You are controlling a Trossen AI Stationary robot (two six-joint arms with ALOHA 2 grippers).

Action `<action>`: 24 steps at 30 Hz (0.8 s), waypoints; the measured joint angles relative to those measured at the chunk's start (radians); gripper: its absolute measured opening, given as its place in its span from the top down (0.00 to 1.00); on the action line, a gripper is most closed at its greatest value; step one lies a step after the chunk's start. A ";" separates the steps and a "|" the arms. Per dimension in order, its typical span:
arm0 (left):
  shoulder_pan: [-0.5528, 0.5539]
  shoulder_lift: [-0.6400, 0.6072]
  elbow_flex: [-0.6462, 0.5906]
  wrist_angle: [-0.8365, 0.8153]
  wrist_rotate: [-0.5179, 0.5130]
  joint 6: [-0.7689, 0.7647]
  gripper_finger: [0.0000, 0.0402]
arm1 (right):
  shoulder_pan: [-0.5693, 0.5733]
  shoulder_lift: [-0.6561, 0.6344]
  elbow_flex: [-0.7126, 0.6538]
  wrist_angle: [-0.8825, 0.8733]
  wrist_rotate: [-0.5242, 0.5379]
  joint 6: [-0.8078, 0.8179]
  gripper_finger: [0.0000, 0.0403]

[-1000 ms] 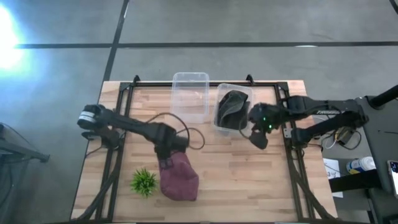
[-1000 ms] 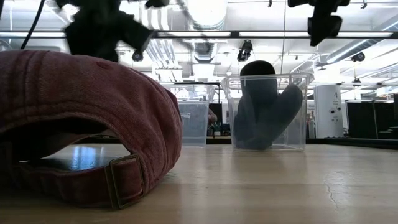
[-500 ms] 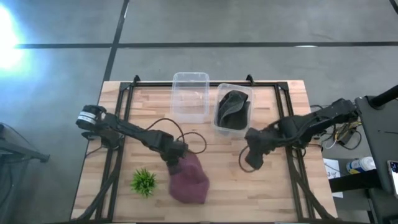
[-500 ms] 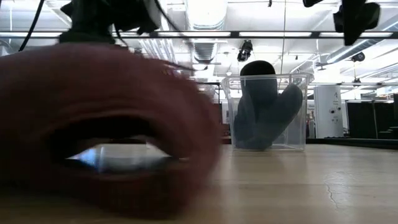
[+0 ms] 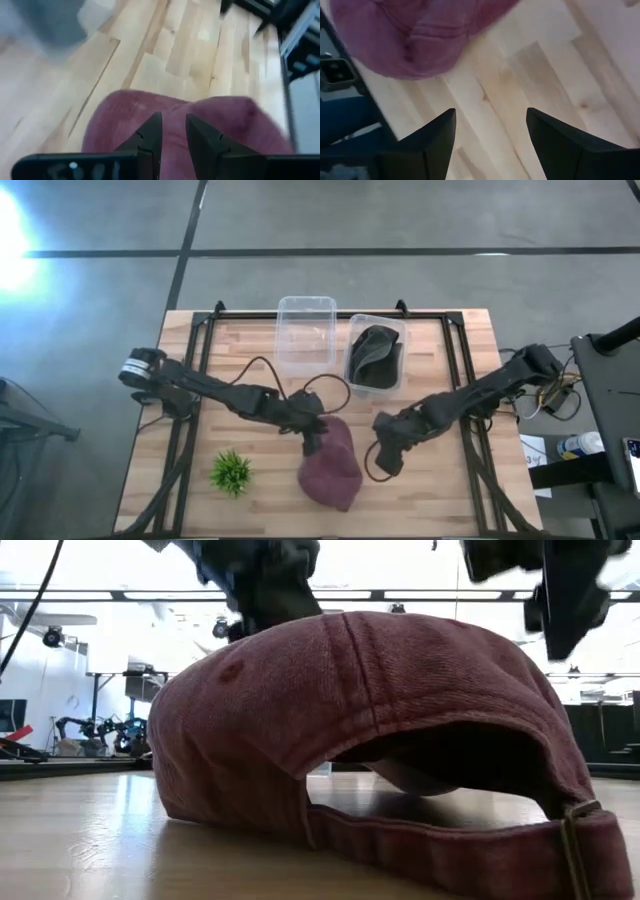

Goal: Pick & Place hat
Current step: Put the red cap into the left transparent bin

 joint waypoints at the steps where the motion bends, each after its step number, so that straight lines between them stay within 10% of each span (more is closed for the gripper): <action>1: -0.006 -0.004 0.020 -0.043 0.012 -0.058 0.80 | -0.004 0.009 -0.026 0.034 -0.010 -0.008 0.41; 9: -0.123 0.048 0.057 -0.078 0.240 -0.362 0.80 | -0.048 0.086 -0.238 0.490 -0.026 0.022 0.41; 17: -0.168 0.170 0.047 -0.103 0.240 -0.494 0.80 | -0.060 0.269 -0.238 0.870 -0.147 0.029 0.41; 24: -0.110 0.208 0.050 -0.382 0.054 -0.420 0.80 | -0.047 0.354 -0.124 0.855 -0.295 -0.112 0.41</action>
